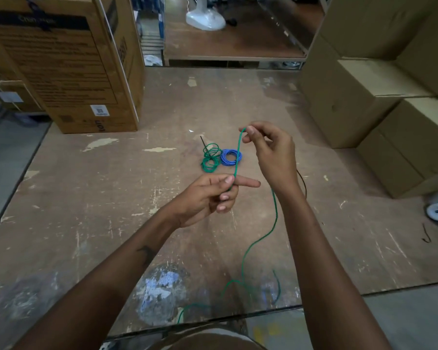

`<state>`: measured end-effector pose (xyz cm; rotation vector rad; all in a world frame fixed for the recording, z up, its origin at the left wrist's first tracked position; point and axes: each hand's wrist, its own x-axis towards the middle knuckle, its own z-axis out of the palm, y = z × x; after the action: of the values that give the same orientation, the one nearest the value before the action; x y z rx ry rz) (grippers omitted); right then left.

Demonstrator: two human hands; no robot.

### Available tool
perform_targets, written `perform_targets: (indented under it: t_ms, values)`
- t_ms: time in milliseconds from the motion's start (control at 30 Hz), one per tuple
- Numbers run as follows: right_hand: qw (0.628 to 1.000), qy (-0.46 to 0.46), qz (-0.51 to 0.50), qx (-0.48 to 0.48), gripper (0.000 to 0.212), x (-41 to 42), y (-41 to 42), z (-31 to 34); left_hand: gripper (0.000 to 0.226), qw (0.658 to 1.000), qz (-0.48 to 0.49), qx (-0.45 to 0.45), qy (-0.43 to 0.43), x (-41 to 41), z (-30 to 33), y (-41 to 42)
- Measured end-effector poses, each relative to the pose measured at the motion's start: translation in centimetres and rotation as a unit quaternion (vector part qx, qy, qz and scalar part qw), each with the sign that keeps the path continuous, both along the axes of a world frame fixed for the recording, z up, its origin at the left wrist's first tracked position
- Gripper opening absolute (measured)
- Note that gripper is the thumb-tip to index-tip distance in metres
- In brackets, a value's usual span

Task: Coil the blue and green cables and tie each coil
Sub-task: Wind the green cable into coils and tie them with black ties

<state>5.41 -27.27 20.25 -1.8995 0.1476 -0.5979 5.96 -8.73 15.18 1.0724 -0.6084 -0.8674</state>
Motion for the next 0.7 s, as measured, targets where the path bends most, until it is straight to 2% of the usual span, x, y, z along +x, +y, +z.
perform_targets:
  t_ms: [133,200,267,433,567,700]
  values:
    - [0.998,0.055,0.034,-0.018,0.012,0.3,0.0,-2.8,0.043,0.995,-0.028,-0.073,0.069,0.3,1.9,0.1]
    - [0.989,0.109,0.09,-0.045,0.024,-0.7,0.8,-4.7,0.043,0.99,-0.021,-0.107,0.09,0.6,2.7,0.1]
    - [0.979,0.143,0.127,-0.069,0.026,-2.4,2.2,-6.4,0.044,0.988,0.003,-0.117,0.1,1.1,3.1,0.0]
    - [0.979,0.131,0.146,-0.057,0.025,-7.0,4.5,-8.4,0.044,0.984,0.163,-0.066,0.03,3.3,2.6,-0.5]
    - [0.965,0.169,0.196,-0.046,0.027,-9.8,5.1,-9.3,0.042,0.954,0.296,-0.054,0.005,4.6,1.3,-1.6]
    - [0.947,0.195,0.249,0.066,0.031,-12.6,4.8,-7.4,0.044,0.924,0.38,-0.034,-0.019,5.7,-1.0,-2.6]
